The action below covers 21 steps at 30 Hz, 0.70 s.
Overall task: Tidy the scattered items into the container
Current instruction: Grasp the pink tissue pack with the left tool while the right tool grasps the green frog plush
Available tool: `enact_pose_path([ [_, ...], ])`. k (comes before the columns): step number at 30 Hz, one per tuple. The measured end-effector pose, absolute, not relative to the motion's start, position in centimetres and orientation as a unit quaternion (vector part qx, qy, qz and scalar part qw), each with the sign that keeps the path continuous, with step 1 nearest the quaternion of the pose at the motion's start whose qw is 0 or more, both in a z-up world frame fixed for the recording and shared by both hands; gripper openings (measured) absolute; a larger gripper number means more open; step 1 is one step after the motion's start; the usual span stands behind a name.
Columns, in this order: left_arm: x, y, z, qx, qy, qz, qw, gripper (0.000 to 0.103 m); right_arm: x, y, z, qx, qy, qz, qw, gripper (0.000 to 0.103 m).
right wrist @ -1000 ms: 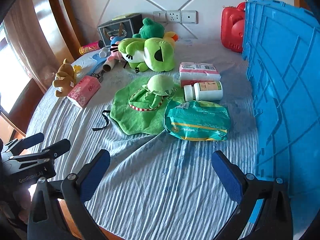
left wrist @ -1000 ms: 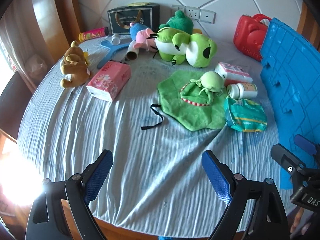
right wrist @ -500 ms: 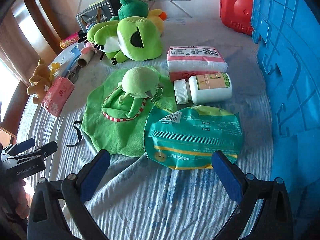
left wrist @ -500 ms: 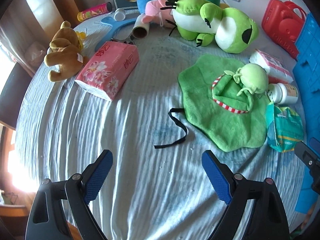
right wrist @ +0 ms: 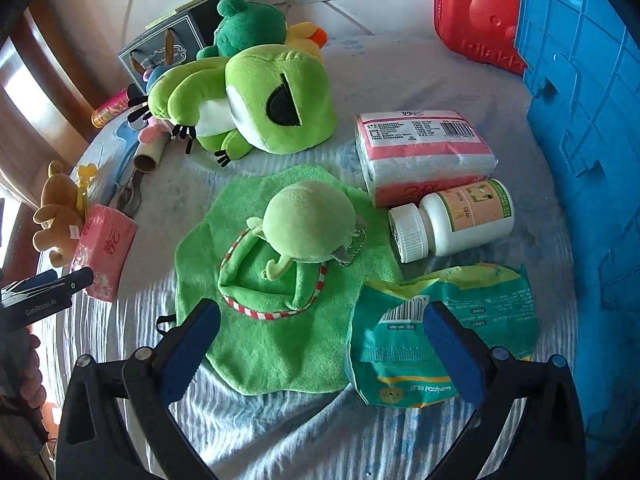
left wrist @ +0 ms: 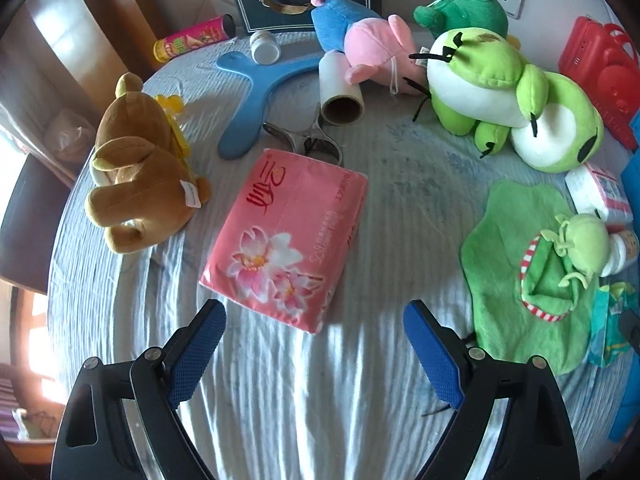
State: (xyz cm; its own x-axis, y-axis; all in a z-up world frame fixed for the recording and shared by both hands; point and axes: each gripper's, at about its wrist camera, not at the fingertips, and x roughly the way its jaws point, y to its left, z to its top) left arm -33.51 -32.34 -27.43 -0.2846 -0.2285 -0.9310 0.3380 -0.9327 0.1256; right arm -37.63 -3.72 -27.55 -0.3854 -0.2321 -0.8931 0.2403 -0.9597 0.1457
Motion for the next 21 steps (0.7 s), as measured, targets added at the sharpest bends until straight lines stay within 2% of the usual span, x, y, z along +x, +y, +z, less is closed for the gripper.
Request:
enact_pose_path([
  [10,-38.2,-35.9,-30.8,0.608,0.025,-0.781,0.138,0.092,-41.4,-7.4,-29.1,0.549,0.002,-0.829,0.109,0.103],
  [15,-39.5,-36.3,-32.0,0.615,0.011,-0.779,0.123,0.098,-43.3,-8.0,-30.7,0.56,0.003,-0.824,0.083,0.103],
  [21,-40.3,-36.5,-34.0,0.63,0.017,-0.767,0.117,0.099,-44.2,-7.9,-31.7,0.565,-0.001,-0.822,0.07,0.103],
])
